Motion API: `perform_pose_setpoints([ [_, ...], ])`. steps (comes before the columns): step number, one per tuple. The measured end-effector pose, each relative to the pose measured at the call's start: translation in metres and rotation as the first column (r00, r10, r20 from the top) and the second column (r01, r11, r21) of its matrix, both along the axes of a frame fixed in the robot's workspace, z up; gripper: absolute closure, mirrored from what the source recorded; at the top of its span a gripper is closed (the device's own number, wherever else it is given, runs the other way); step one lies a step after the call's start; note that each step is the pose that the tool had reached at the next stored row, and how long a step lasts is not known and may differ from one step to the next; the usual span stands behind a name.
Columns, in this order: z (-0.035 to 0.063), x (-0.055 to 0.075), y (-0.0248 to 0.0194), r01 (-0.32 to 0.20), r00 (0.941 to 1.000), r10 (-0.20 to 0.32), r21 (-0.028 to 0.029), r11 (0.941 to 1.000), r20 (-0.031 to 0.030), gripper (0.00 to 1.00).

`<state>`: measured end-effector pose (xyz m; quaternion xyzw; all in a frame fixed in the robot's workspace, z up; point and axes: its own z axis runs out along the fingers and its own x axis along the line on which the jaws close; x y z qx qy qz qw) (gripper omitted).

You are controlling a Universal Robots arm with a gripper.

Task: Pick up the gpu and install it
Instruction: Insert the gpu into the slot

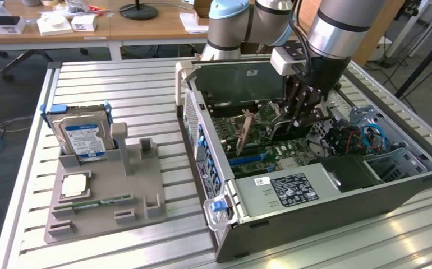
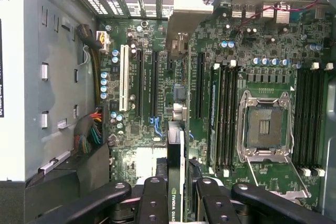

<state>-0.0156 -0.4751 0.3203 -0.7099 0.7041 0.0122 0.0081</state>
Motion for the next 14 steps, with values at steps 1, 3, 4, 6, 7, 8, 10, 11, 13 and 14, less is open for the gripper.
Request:
perform_pose_setpoints([
  [1,-0.0001,-0.001,0.0000,0.000,1.0000,0.000,0.0000,1.0000,0.0000,0.74],
  [3,-0.0002,-0.003,0.0000,0.000,1.0000,0.000,0.0000,1.0000,0.0000,0.74],
  [4,-0.0003,-0.005,0.0001,0.000,1.0000,0.000,0.0001,1.0000,0.0000,0.74],
  [6,-0.0004,-0.009,0.0002,0.000,1.0000,0.000,0.0000,1.0000,-0.0001,0.74],
  [7,-0.0005,-0.011,0.0003,0.000,1.0000,0.000,0.0000,1.0000,0.0000,0.74],
  [8,-0.0006,-0.012,0.0003,0.000,1.0000,0.000,0.0000,1.0000,0.0000,0.74],
  [10,-0.0007,-0.016,0.0005,0.000,1.0000,0.000,0.0000,1.0000,0.0000,0.74],
  [11,-0.0008,-0.018,0.0006,0.000,1.0000,0.000,0.0002,1.0000,0.0001,0.74],
  [13,-0.0008,-0.021,0.0006,0.000,1.0000,0.000,0.0001,1.0000,0.0000,0.74],
  [14,-0.0008,-0.022,0.0006,0.000,1.0000,0.000,0.0001,1.0000,0.0000,0.74],
])
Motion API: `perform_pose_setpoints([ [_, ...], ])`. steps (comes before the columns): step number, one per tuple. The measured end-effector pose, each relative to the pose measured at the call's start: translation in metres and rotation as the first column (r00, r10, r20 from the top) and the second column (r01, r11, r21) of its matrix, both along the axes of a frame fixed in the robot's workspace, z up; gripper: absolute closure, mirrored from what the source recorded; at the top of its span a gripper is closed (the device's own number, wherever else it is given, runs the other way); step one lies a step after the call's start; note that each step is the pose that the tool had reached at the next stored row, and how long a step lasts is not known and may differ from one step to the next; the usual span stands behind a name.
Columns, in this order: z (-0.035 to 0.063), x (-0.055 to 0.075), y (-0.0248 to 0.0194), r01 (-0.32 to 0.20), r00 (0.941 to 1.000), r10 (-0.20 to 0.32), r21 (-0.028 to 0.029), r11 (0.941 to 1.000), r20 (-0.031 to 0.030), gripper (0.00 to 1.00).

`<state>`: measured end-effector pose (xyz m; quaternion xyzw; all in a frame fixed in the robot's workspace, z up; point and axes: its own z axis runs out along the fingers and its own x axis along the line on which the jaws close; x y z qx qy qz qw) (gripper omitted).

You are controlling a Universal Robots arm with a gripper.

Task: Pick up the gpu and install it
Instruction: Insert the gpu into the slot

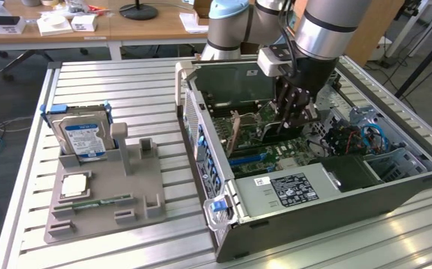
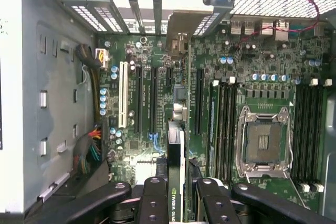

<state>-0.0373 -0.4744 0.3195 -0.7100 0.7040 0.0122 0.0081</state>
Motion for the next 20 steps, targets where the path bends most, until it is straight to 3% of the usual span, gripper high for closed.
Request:
perform_pose_setpoints([
  [20,-0.0107,0.000,0.0000,0.000,1.0000,0.000,0.0002,1.0000,-0.0001,0.74],
])
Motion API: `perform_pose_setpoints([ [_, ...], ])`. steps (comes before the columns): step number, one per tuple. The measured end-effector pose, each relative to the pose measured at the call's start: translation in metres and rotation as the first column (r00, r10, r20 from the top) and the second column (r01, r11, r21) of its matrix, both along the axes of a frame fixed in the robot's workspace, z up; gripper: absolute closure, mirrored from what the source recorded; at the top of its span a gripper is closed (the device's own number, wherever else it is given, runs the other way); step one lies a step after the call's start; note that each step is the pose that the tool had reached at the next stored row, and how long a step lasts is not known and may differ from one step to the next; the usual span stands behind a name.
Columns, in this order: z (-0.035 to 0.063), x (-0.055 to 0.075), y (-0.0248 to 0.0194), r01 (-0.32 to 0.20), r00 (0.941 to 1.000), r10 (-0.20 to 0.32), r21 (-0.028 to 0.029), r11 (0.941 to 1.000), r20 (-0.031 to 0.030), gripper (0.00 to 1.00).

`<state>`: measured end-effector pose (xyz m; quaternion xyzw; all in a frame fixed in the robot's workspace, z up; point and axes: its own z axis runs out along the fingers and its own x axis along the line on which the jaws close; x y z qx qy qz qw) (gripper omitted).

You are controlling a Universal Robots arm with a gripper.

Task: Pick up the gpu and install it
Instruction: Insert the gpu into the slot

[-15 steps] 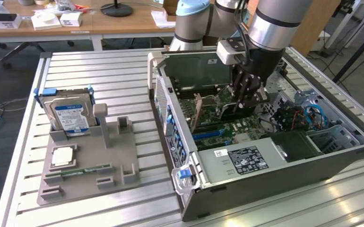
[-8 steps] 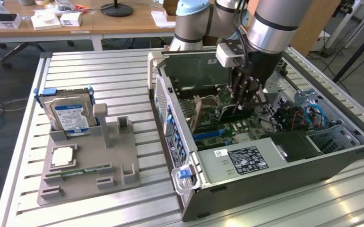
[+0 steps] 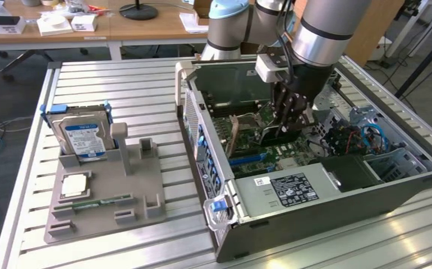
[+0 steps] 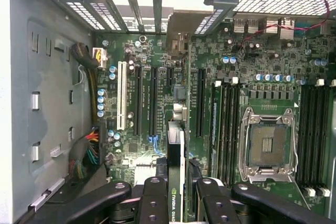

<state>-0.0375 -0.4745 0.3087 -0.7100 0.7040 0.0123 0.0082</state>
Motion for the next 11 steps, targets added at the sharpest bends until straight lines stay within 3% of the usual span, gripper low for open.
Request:
perform_pose_setpoints([
  [3,-0.0003,-0.0003,0.0008,0.000,1.0000,0.000,0.0003,1.0000,0.0002,0.74],
  [11,-0.0008,-0.0011,0.0084,0.000,1.0000,0.000,0.0003,1.0000,0.0001,0.74],
])
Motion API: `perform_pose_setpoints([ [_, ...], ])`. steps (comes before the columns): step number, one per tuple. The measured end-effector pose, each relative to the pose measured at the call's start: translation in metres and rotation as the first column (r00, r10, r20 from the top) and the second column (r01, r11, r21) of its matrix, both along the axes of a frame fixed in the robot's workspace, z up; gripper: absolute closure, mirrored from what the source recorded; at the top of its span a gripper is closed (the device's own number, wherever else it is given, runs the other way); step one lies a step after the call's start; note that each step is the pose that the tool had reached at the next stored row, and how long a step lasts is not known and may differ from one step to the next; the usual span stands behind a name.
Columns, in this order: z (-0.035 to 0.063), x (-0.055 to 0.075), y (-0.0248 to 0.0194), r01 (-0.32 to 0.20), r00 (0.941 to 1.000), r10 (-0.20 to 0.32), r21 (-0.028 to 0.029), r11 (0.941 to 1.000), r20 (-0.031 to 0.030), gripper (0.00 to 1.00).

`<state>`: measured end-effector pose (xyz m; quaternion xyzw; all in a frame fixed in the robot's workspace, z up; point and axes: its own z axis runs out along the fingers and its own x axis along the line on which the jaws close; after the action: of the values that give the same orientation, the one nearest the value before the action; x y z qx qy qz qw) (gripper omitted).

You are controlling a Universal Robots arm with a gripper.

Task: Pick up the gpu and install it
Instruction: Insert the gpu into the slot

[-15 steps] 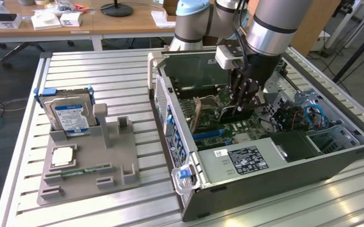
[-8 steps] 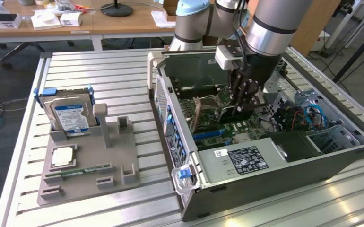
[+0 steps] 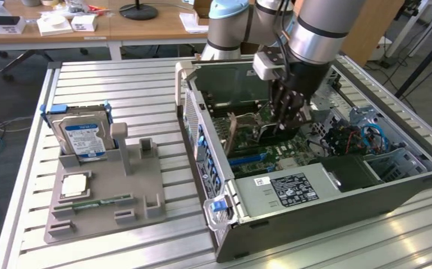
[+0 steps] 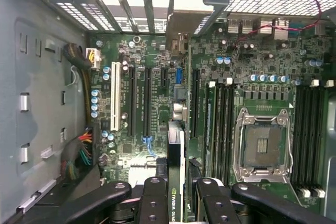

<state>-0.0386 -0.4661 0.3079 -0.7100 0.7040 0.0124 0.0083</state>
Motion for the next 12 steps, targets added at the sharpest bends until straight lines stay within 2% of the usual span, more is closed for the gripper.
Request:
perform_pose_setpoints([
  [6,0.0000,-0.0004,0.0008,0.000,1.0000,0.000,-0.0002,1.0000,-0.0001,0.74],
  [12,-0.0005,-0.0070,0.0016,0.000,1.0000,0.000,-0.0001,1.0000,-0.0001,0.74],
])
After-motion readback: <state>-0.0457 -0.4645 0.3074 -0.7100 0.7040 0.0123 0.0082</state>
